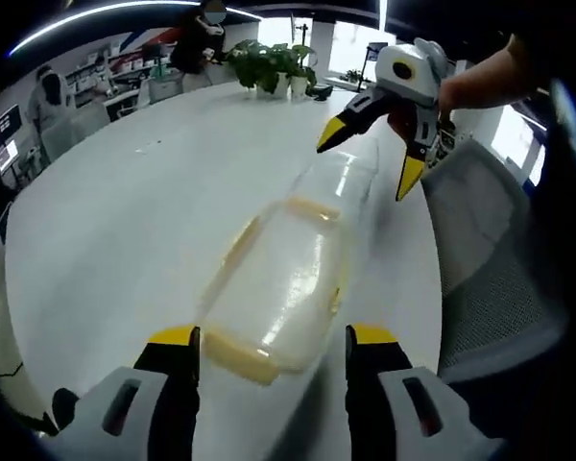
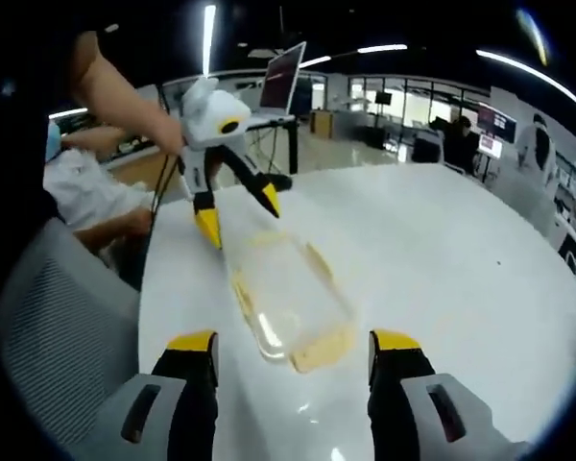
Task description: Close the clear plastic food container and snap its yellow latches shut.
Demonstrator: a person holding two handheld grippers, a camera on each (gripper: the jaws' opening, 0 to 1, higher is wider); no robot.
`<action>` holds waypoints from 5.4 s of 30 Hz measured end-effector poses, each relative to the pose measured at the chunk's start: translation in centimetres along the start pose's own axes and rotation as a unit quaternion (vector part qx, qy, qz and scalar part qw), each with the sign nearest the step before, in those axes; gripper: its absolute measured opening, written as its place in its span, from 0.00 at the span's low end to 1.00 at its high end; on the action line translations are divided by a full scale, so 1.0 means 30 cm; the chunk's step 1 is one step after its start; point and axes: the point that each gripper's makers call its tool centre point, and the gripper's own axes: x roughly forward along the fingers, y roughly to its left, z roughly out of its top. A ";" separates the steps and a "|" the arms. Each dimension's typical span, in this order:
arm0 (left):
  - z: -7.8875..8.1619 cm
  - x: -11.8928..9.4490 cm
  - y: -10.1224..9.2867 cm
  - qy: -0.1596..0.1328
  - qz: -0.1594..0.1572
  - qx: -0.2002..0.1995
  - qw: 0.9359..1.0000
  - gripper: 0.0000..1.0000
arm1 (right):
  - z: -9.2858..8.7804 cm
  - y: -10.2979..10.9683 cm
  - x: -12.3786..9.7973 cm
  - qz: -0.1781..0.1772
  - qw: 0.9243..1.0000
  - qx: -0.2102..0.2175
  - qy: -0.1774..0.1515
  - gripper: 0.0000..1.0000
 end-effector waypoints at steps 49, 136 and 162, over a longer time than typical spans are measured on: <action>-0.099 0.038 0.044 0.086 -0.064 0.102 0.989 0.51 | -0.086 -0.025 0.118 0.078 0.988 -0.090 0.093 0.59; -0.110 0.075 0.056 0.139 -0.082 0.182 0.970 0.40 | -0.150 -0.089 0.191 0.096 0.964 -0.154 0.193 0.39; -0.117 0.065 0.049 0.135 -0.089 0.187 0.969 0.39 | -0.146 -0.072 0.192 0.110 0.961 -0.156 0.199 0.38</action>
